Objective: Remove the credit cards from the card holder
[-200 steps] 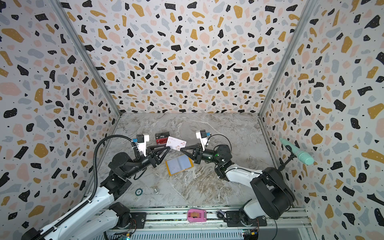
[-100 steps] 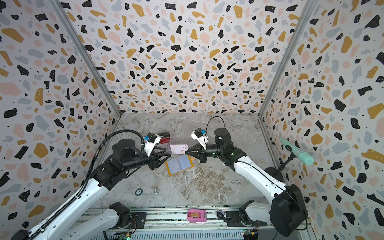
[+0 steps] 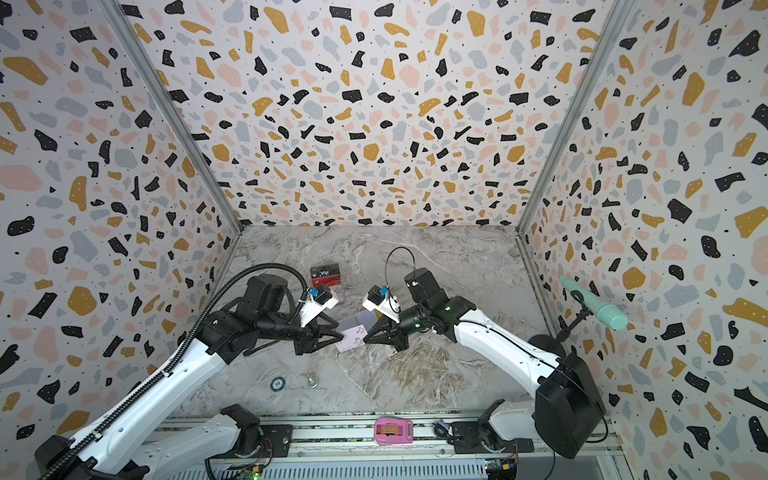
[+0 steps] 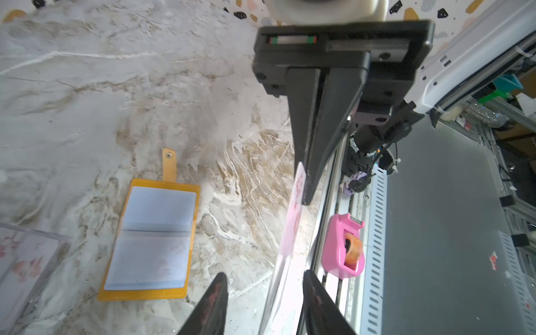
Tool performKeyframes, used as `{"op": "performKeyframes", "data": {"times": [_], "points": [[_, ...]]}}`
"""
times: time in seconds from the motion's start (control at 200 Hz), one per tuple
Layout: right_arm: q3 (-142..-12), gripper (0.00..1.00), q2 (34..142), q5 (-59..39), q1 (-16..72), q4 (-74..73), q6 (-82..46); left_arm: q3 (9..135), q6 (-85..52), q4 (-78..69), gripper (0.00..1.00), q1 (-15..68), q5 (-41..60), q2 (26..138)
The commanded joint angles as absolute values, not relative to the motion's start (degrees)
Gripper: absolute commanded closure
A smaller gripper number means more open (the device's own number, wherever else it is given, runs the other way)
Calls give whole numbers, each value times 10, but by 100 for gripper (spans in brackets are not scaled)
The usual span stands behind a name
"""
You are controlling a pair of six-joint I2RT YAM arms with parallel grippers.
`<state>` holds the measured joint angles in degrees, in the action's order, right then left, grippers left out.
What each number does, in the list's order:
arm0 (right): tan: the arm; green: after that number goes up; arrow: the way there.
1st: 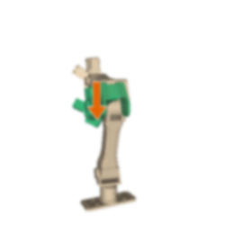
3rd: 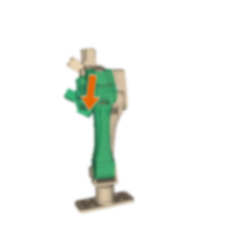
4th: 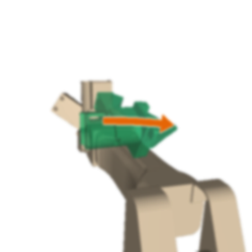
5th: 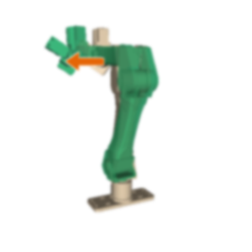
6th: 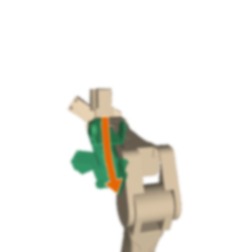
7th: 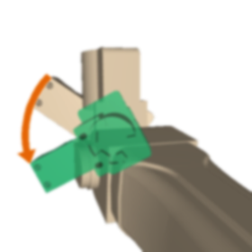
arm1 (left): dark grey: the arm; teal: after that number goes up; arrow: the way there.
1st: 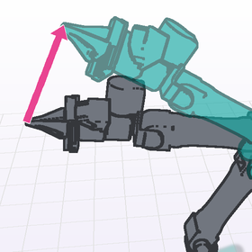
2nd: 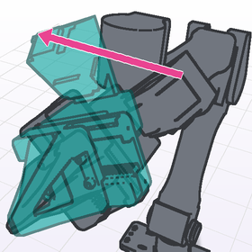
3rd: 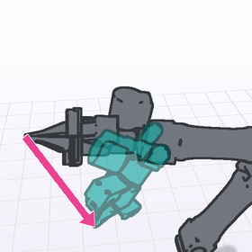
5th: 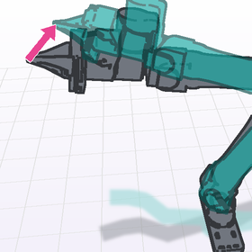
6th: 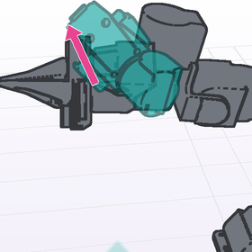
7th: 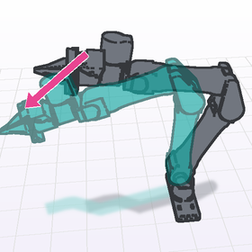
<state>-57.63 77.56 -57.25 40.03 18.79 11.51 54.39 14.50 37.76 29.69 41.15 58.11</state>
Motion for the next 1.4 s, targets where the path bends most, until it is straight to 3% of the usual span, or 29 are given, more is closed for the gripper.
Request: {"op": "performKeyframes", "data": {"times": [0.0,0.581,1.191,1.321,1.391], "points": [[-611,100,788,-589,409,222,151,561,162,399,56,297,456,579],[-612,100,801,-592,426,179,133,565,165,410,84,302,474,594],[-605,100,803,-565,425,171,129,573,165,409,97,303,457,609],[-596,93,795,-547,425,163,122,573,149,396,100,303,399,611],[-588,77,787,-536,423,158,116,571,144,389,100,303,373,611]]}}
